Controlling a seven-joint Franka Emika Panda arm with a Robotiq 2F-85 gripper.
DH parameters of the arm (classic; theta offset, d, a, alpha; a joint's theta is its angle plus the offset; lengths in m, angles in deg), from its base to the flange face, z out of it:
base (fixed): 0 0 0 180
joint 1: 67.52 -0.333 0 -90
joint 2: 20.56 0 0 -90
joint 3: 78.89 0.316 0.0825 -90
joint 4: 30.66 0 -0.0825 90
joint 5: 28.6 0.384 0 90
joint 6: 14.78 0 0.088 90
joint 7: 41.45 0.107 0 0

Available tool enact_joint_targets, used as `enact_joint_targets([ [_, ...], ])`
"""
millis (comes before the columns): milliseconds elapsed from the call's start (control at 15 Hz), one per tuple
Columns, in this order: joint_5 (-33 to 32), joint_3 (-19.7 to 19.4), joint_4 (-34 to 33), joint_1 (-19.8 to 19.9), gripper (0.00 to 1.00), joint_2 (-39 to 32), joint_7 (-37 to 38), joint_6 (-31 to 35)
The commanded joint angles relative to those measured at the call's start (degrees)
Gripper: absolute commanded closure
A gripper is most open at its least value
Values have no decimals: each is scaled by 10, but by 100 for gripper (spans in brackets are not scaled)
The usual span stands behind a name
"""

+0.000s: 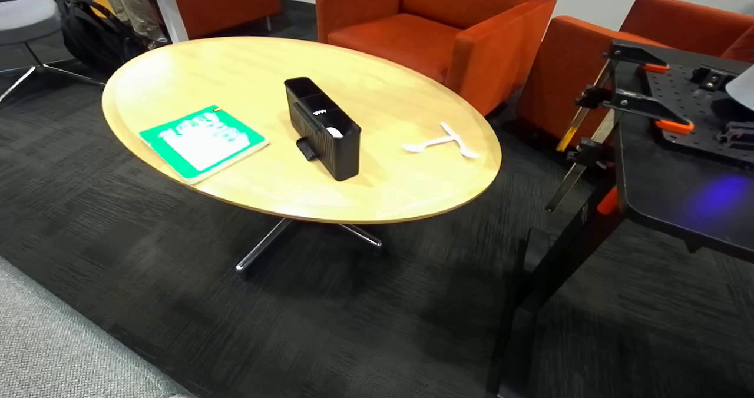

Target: Move the black cutlery holder to the right

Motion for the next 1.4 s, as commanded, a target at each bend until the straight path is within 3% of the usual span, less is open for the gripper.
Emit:
enact_joint_targets([
  [0,-23,-63,-110,-61,0,-112,85,-10],
  [133,-17,-79,-140,-81,0,-137,101,-46],
  [200,-9,-62,-98,-61,0,-113,69,-9],
  [933,-14,-84,-200,-90,0,-224,99,-40],
  [1333,3,-61,-255,-83,0,-288,81,-45],
])
